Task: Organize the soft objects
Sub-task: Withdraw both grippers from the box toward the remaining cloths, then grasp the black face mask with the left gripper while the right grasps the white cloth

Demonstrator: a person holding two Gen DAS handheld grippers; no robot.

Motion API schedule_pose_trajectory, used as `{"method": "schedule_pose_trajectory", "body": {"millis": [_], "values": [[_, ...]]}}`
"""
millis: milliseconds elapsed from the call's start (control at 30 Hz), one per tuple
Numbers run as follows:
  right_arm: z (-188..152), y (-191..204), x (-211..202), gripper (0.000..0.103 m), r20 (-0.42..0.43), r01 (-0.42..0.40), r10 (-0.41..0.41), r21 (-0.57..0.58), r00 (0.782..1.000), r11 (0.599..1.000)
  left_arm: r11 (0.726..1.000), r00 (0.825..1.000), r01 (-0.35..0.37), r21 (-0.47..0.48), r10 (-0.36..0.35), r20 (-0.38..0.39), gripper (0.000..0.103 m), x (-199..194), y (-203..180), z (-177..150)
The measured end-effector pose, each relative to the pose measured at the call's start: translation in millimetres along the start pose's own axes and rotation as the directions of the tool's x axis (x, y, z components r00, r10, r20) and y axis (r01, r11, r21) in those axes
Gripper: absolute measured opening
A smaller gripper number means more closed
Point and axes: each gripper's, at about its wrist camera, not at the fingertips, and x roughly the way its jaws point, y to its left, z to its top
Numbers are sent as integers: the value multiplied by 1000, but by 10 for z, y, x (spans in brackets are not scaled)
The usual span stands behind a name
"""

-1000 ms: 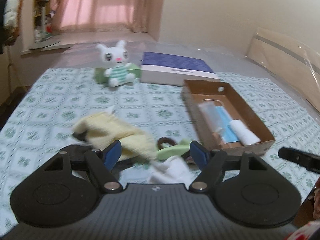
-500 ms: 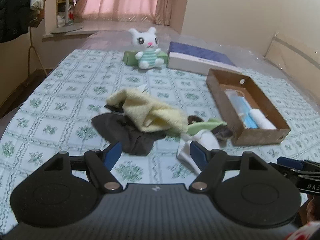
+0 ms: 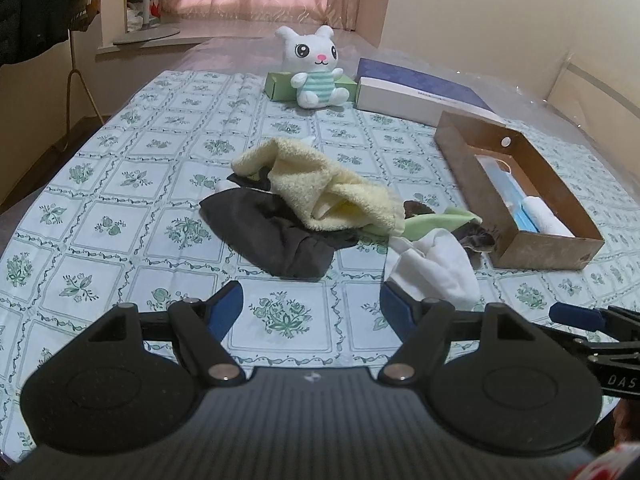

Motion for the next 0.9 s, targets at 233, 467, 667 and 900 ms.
{"method": "schedule_pose_trajectory", "body": {"millis": [233,467,667,900], "values": [[28,34,175,71,-13,5,-5,-33,1000,999,1000,1000,-18,-8,18,-11,73,125,56,-35],[85,80,414,71,-20,4,-6,-72,1000,997,999,998,-32,-25,31,-47,73,289,136,-87],[131,112,617,71,-24,9,-12,-110,1000,994,999,998,-35,-25,34,-56,73,402,155,-90],[234,168,861,71,-6,1,-3,-169,1000,986,999,998,-29,-18,28,-51,73,576,163,-3]]}}
